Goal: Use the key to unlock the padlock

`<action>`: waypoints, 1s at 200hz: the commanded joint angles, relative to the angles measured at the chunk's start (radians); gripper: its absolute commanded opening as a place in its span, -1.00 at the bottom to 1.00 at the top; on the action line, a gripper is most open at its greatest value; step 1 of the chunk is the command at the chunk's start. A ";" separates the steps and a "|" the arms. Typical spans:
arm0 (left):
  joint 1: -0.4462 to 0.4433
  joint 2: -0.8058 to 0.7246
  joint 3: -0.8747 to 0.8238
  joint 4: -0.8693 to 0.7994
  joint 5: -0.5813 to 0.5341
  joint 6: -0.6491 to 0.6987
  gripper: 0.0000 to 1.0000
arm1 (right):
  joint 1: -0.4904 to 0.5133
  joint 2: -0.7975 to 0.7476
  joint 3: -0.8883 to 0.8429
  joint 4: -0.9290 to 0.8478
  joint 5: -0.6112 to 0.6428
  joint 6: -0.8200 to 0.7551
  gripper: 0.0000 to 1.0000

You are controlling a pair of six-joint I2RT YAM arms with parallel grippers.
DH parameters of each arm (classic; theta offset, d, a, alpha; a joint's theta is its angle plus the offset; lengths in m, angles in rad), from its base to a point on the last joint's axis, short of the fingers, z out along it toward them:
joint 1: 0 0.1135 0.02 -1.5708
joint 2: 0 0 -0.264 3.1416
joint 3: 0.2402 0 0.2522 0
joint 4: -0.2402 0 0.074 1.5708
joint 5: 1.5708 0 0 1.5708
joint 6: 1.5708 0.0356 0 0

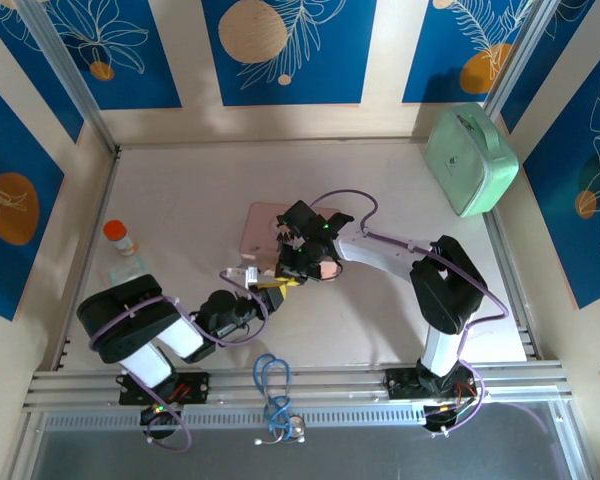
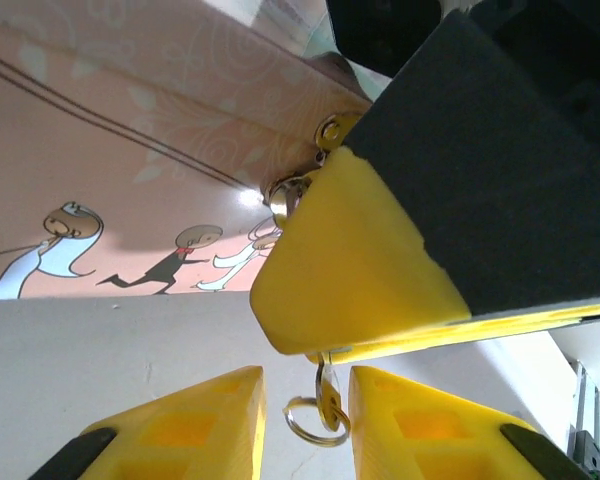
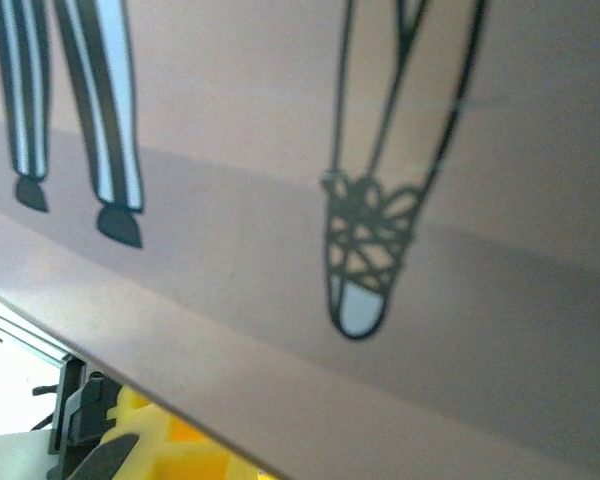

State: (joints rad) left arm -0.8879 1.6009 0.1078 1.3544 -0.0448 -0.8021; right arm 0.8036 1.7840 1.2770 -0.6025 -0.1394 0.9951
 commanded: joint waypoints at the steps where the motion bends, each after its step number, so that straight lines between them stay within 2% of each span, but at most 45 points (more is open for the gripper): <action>1: -0.006 -0.016 0.010 0.054 0.006 0.026 -0.44 | -0.006 0.020 0.002 -0.127 -0.159 0.060 -1.00; 75: -0.006 0.028 0.045 0.054 0.030 0.017 -0.79 | -0.003 0.028 -0.004 -0.088 -0.185 0.092 -1.00; 140: -0.022 0.017 0.043 0.006 -0.074 0.047 -0.97 | 0.025 0.048 0.003 -0.080 -0.206 0.127 -1.00; 155: -0.065 -0.032 0.065 -0.117 -0.158 0.120 -1.00 | 0.029 0.059 0.013 -0.082 -0.218 0.140 -1.00; 179: -0.180 -0.184 0.195 -0.598 -0.422 0.272 -1.00 | 0.034 0.068 0.032 -0.088 -0.242 0.161 -1.00; 200: -0.233 -0.182 0.258 -0.725 -0.608 0.400 -1.00 | 0.043 0.073 0.043 -0.086 -0.255 0.179 -1.00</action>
State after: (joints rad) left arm -1.0569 1.4361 0.2516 0.8902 -0.4076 -0.6289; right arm 0.8055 1.8122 1.3052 -0.6285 -0.1219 1.0332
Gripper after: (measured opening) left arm 0.066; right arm 0.170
